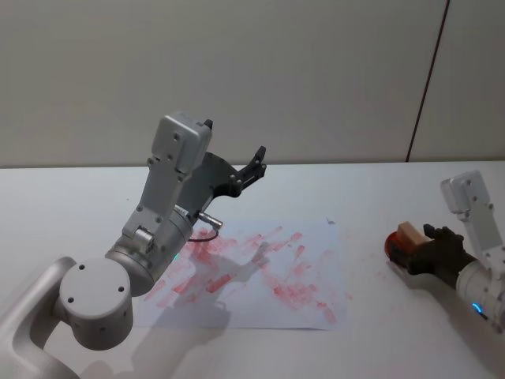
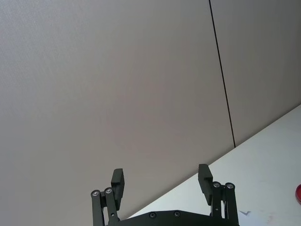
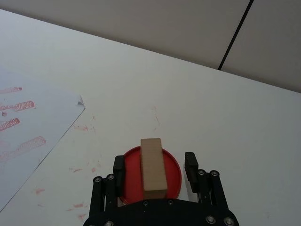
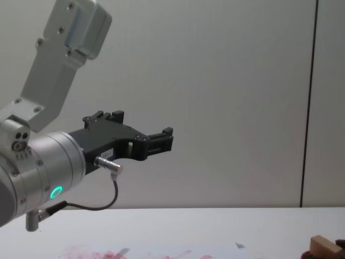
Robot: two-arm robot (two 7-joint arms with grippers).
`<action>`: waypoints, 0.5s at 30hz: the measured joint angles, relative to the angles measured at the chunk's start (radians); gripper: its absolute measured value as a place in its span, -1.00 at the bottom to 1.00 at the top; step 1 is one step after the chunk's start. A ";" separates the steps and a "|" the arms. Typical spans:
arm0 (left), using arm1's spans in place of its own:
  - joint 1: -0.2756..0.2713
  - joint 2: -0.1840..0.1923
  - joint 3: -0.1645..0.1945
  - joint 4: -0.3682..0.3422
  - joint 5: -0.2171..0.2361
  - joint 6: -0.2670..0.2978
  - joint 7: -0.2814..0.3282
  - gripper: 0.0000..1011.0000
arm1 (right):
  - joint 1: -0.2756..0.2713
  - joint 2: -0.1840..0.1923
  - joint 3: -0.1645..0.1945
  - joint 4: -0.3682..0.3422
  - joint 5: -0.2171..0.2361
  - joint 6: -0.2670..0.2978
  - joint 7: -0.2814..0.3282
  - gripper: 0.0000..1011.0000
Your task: Use the one hand to pick up the stamp and affix it onto the A4 paper.
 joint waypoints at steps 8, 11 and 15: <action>0.000 0.000 0.000 0.000 0.000 0.000 0.000 0.98 | 0.001 -0.001 -0.001 0.003 -0.002 0.001 0.001 0.94; 0.000 0.000 0.000 0.000 0.000 0.000 0.000 0.98 | 0.001 -0.001 -0.002 0.003 -0.003 0.001 0.002 0.98; 0.000 0.000 0.000 0.000 0.000 0.000 0.000 0.98 | 0.002 -0.001 -0.002 0.004 -0.003 0.001 0.002 0.98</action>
